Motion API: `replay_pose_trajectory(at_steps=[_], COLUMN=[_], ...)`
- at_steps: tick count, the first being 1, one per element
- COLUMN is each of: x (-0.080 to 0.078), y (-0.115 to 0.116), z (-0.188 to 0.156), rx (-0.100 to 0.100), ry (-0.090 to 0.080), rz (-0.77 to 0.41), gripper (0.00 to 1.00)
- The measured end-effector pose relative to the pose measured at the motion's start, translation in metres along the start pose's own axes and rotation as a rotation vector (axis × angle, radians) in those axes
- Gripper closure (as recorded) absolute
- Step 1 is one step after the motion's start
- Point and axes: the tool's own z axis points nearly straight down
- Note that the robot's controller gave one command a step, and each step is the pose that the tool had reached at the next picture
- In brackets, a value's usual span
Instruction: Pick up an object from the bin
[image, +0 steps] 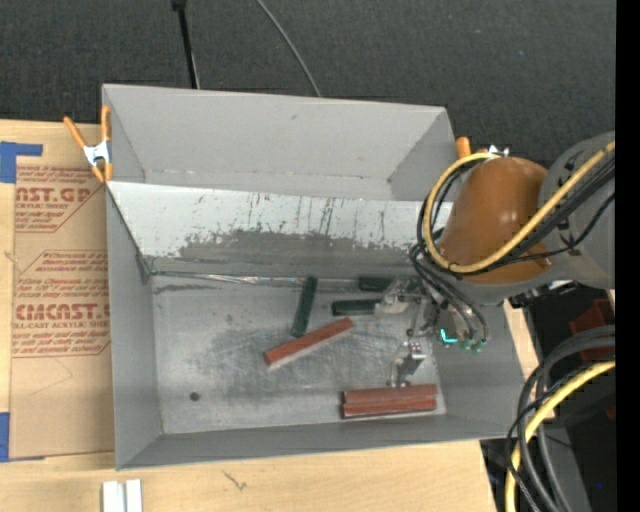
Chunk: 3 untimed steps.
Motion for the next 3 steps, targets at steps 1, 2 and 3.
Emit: replay_pose_trajectory(at_steps=[1, 2, 3], x=[-0.002, 0.029, 0.029], y=[0.000, -0.014, -0.014], z=[-0.004, 0.078, 0.078], rx=[0.001, 0.000, 0.000], ry=[-0.007, -0.018, -0.018], rz=[-0.001, -0.014, -0.014], gripper=[0.00, 1.00, 1.00])
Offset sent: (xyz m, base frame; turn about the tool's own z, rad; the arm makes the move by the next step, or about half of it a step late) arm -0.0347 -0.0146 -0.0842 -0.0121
